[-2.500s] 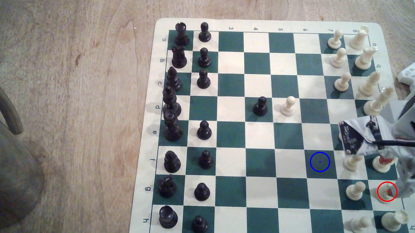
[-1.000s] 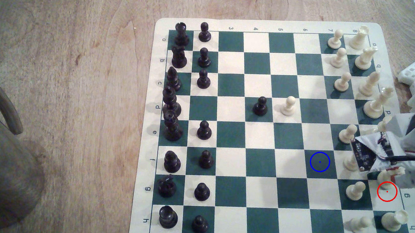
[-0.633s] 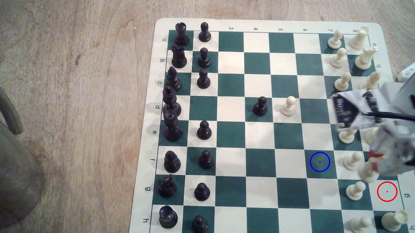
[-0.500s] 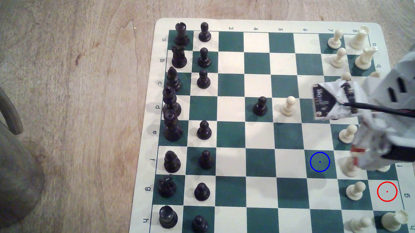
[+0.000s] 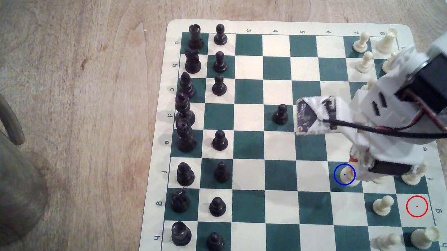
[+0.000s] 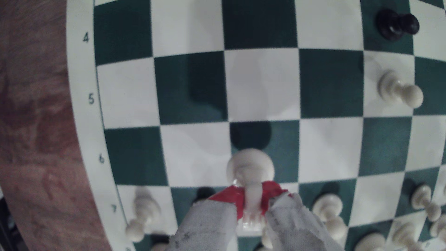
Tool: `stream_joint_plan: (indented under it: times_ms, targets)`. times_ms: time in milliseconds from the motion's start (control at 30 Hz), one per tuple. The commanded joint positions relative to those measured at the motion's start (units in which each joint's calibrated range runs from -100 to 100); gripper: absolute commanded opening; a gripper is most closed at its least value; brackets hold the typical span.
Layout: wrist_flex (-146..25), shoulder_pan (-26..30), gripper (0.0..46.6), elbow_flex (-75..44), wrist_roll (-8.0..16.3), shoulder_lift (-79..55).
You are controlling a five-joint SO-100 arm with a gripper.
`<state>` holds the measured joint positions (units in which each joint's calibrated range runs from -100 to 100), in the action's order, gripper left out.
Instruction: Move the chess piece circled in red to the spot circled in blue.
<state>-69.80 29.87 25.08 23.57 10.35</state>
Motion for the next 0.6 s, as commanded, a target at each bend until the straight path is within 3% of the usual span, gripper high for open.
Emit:
stream_joint_plan:
  times_ms: [0,567]
  targets:
    - [1.25,-0.26,0.2,0.03,-0.15,-0.50]
    - [3.71,-1.04,0.2,1.94,-0.98,-3.30]
